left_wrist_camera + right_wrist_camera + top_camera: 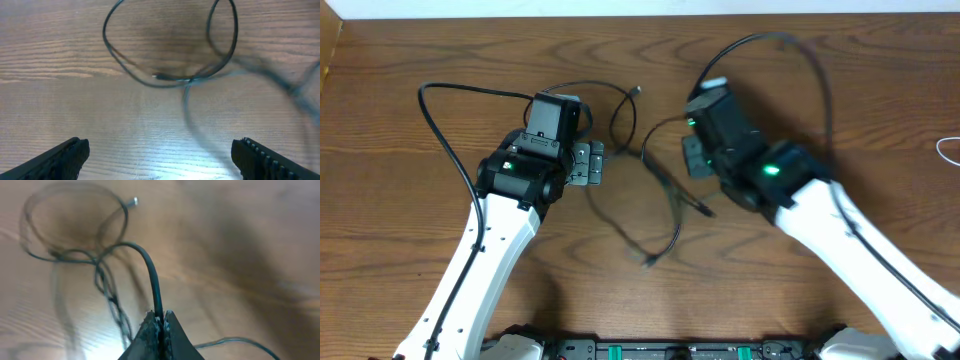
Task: Untangle cables
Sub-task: 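Drag the black cable up and right with the right gripper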
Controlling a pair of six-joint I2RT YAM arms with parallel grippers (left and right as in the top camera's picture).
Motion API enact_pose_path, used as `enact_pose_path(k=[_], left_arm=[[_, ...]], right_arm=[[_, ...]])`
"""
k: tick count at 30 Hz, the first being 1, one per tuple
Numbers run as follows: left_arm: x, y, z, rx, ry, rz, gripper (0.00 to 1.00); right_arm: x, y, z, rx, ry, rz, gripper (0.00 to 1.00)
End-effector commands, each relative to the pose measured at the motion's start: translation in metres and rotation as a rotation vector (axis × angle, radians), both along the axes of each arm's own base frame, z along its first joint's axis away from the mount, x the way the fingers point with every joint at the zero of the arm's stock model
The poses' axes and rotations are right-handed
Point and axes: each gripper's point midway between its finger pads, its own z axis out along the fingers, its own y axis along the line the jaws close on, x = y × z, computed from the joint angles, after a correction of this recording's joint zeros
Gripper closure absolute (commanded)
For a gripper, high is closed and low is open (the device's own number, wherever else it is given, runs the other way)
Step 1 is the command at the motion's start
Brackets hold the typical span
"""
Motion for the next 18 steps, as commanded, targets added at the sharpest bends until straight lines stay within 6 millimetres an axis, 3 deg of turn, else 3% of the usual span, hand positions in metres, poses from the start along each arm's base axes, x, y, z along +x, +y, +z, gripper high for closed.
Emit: enact_pose_path(k=[1, 7, 11, 14, 18], left_arm=[[0.003, 0.002, 0.000, 0.008, -0.001, 0.013, 0.04], [0.003, 0.002, 0.000, 0.008, 0.000, 0.013, 0.04], [0.003, 0.002, 0.000, 0.008, 0.000, 0.013, 0.04], [0.003, 0.002, 0.000, 0.008, 0.000, 0.013, 0.04], [0.003, 0.001, 0.000, 0.003, 0.000, 0.011, 0.04]], right_arm=[[-0.001, -0.021, 0.070, 0.009, -0.160, -0.036, 0.99], [-0.029, -0.053, 0.182, 0.116, -0.398, -0.063, 0.99], [-0.056, -0.073, 0.242, 0.222, -0.528, -0.075, 0.99], [-0.073, -0.086, 0.272, 0.280, -0.598, -0.082, 0.99], [-0.085, -0.084, 0.286, 0.335, -0.623, -0.034, 0.99]])
